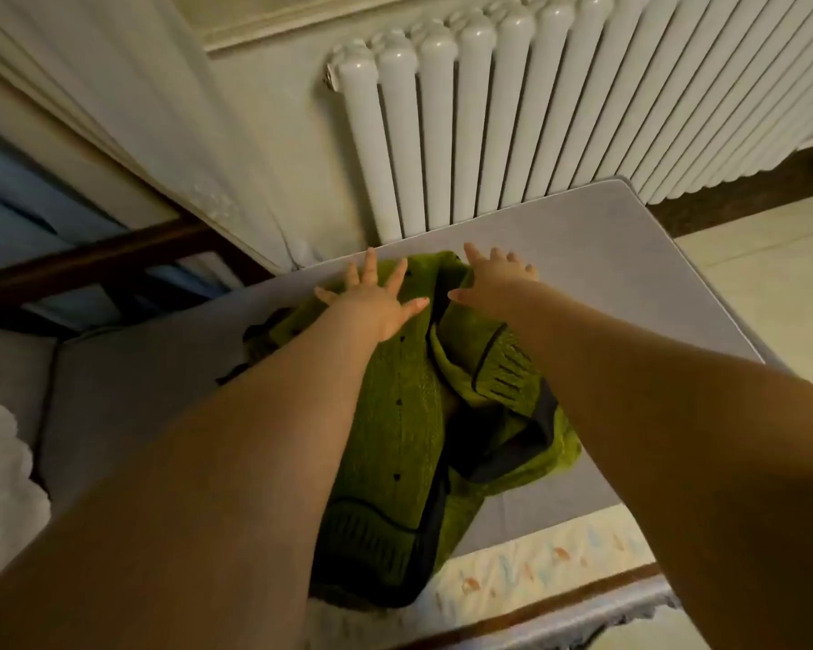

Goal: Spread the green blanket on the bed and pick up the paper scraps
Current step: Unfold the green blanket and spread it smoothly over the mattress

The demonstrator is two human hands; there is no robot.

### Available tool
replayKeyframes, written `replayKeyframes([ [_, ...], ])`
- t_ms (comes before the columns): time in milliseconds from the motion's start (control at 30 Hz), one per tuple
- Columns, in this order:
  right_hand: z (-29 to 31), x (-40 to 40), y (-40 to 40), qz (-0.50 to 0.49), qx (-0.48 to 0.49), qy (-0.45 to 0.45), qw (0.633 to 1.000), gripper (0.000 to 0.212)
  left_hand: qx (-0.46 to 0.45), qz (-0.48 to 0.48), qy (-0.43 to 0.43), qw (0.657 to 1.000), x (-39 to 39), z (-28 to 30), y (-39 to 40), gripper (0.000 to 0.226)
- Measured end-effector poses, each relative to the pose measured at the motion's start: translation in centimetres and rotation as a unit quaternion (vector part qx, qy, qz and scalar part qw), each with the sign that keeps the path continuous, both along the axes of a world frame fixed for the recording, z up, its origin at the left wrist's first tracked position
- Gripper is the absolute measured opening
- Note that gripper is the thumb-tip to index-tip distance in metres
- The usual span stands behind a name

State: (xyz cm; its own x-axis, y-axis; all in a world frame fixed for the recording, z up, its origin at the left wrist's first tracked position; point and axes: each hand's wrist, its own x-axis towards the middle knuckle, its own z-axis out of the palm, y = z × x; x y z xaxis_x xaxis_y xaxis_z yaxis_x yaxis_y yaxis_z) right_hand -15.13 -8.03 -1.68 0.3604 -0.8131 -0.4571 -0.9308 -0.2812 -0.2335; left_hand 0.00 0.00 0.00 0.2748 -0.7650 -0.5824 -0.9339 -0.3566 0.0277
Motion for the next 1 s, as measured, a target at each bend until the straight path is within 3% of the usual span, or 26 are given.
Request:
replayKeyframes([
  [367, -8.1, -2.5, 0.3, -0.166, 0.084, 0.025, 0.982, 0.083, 0.021, 0.065, 0.098, 0.993, -1.7, -7.9, -3.4, 0.075],
  [533, -11.1, -0.9, 2.6, -0.088, 0.081, -0.008, 0.993, 0.071, 0.021, 0.081, 0.133, 0.988, -2.7, -10.1, -4.9, 0.075],
  [667, -13.0, 2.1, 5.5, -0.038, 0.141, -0.063, 0.987, 0.065, 0.012, 0.107, 0.163, 0.981, -3.1, -10.9, -5.9, 0.079],
  [833, -13.9, 2.4, 6.4, -0.025, 0.245, -0.18, 0.952, 0.055, -0.038, -0.014, 0.034, 0.999, -2.7, -13.0, -6.2, 0.094],
  [867, -13.8, 1.9, 6.2, -0.064, 0.241, -0.21, 0.945, 0.046, -0.035, -0.05, 0.011, 0.998, -2.5, -13.4, -6.1, 0.088],
  [933, -13.8, 0.0, 5.7, -0.167, 0.164, -0.248, 0.94, 0.033, -0.025, -0.132, -0.026, 0.991, -2.6, -13.9, -5.9, 0.053],
  [1000, -14.2, -2.3, 5.4, -0.275, 0.046, -0.234, 0.932, 0.038, 0.017, -0.199, -0.07, 0.977, -2.9, -14.7, -5.5, 0.032],
])
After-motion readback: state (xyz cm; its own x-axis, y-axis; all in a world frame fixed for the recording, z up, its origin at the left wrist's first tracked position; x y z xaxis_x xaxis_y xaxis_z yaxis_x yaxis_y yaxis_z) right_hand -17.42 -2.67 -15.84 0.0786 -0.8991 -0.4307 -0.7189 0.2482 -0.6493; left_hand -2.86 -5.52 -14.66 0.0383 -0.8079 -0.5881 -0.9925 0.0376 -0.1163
